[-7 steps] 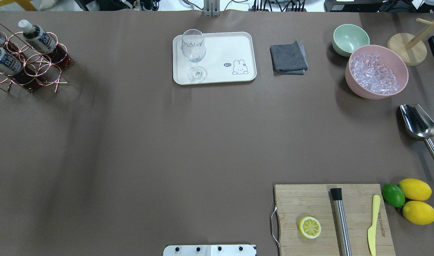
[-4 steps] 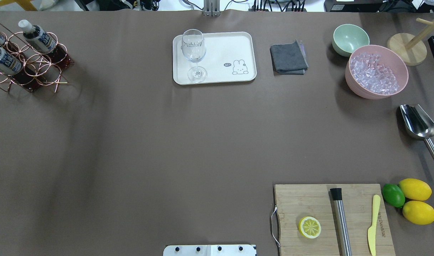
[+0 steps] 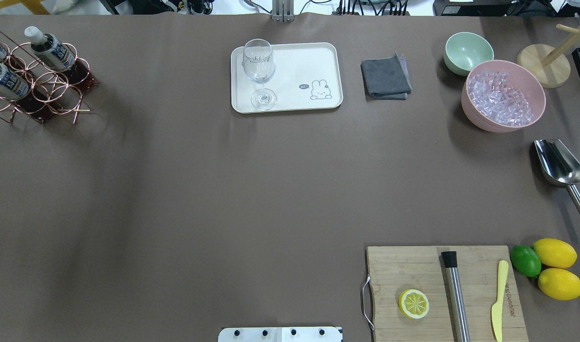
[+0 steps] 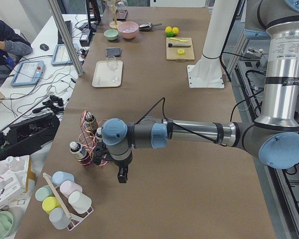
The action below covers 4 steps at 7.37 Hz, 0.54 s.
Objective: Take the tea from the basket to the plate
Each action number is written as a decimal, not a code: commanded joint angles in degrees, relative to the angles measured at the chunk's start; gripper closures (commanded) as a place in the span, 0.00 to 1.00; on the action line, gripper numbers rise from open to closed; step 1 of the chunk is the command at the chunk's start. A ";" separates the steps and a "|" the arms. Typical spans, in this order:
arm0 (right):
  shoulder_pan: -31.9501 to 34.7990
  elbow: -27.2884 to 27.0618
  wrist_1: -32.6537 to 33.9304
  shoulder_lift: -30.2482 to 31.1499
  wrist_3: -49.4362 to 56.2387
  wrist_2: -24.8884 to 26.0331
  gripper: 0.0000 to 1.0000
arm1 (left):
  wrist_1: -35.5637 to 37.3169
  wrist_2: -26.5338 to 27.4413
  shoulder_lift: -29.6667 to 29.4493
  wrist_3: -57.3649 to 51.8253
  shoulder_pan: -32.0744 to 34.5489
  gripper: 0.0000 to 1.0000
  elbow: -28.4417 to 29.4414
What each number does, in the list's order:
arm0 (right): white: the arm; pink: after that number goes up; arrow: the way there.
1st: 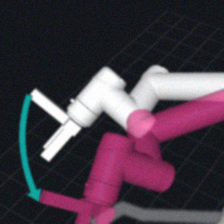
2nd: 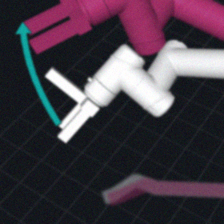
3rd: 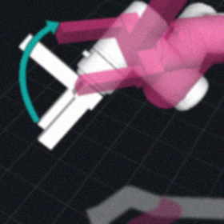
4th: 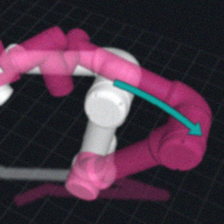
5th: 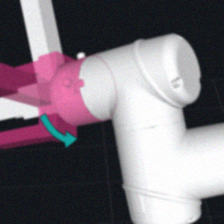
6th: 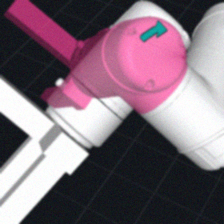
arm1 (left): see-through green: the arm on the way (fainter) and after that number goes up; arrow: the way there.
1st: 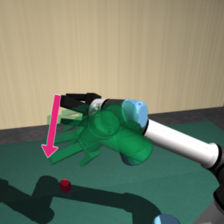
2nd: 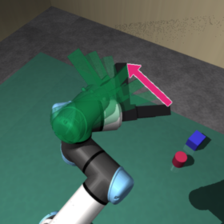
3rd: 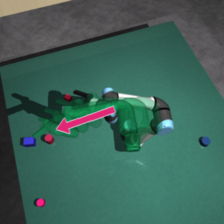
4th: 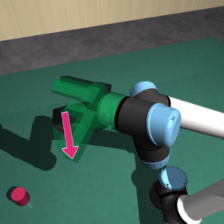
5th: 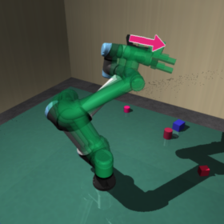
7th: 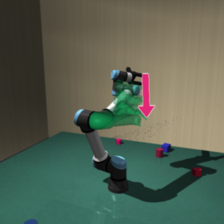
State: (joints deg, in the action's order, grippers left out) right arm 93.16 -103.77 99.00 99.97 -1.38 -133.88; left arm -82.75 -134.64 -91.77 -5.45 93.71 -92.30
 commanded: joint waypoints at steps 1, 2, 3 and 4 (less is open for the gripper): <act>0.00 0.06 -0.04 0.14 0.06 -0.15 0.00 | 2.59 3.94 -2.80 -1.84 -0.72 0.02 -0.08; 0.00 0.06 0.05 0.14 -0.02 -0.15 0.00 | 2.59 4.04 -2.98 -3.06 -2.12 0.02 -0.16; 0.00 -0.03 -0.04 0.14 -0.02 -0.15 0.00 | 2.59 4.13 -3.59 -7.95 -2.22 0.02 0.27; 0.00 -0.03 -0.04 0.14 -0.02 -0.07 0.00 | 2.59 6.39 -5.16 -12.26 -2.91 0.02 0.45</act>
State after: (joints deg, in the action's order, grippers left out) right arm 93.16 -103.74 98.99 100.10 -1.39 -134.01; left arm -80.23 -130.56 -95.04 -10.96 91.82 -92.21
